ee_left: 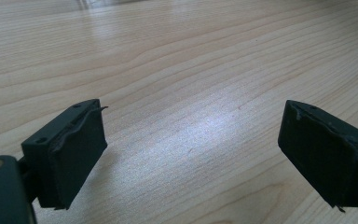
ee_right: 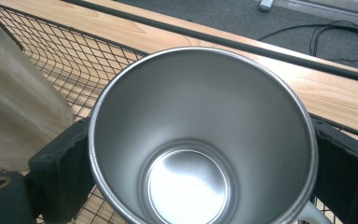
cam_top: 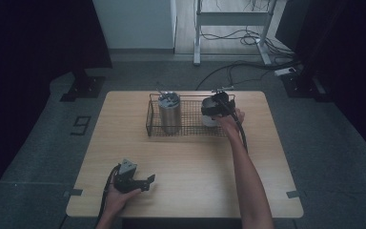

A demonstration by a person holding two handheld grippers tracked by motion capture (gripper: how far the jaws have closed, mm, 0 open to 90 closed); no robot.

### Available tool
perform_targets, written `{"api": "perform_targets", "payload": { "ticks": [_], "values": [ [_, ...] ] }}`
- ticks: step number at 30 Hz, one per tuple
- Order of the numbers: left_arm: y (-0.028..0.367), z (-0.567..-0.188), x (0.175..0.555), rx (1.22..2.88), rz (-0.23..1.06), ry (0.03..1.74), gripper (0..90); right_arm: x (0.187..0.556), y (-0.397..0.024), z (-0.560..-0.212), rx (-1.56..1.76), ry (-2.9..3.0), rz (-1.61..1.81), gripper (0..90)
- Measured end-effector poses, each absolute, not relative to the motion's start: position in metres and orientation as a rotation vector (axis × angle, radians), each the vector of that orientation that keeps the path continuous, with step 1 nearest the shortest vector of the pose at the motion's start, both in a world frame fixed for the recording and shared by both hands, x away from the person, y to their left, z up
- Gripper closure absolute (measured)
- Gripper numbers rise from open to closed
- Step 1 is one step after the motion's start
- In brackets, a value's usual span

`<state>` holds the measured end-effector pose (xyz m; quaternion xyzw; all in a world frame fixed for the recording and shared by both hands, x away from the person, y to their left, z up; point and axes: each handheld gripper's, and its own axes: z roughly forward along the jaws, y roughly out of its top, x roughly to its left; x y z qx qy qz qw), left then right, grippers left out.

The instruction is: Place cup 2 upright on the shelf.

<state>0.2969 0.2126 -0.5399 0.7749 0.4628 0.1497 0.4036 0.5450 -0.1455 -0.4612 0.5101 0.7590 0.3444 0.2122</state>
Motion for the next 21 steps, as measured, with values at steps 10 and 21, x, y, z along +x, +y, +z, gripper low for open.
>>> {"api": "perform_targets", "payload": {
  "ticks": [10, 21],
  "values": [
    [0.213, -0.540, 0.296, 1.958, 0.374, 1.168, 7.4, 0.548, -0.144, -0.467, 1.418, 2.125, 0.933, 6.7],
    [0.212, -0.541, 0.296, 1.960, 0.375, 1.171, 7.4, 0.550, -0.144, -0.472, 1.430, 2.134, 0.912, 6.7]
  ]
}}
